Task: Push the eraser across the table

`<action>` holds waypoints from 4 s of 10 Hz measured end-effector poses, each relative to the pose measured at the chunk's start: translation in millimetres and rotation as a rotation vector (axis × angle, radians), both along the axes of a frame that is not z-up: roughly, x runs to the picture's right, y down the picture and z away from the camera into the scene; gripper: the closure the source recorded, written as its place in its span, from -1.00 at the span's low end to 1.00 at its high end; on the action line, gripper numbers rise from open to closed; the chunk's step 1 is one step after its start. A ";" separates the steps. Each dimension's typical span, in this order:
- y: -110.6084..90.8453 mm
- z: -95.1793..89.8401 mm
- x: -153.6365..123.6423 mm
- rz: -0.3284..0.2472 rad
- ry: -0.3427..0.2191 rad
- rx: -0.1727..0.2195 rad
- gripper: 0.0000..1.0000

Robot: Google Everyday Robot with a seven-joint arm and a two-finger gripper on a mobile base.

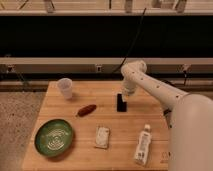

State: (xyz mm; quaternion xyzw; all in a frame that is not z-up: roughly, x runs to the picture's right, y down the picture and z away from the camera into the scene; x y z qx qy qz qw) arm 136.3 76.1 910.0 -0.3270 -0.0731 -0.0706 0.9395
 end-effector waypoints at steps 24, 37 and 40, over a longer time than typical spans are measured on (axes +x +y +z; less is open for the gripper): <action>31.4 -7.7 -16.6 -0.189 -0.057 -0.140 0.99; 49.7 -24.2 -26.1 -0.303 -0.119 -0.169 0.99; 56.7 -28.2 -27.2 -0.324 -0.135 -0.175 0.99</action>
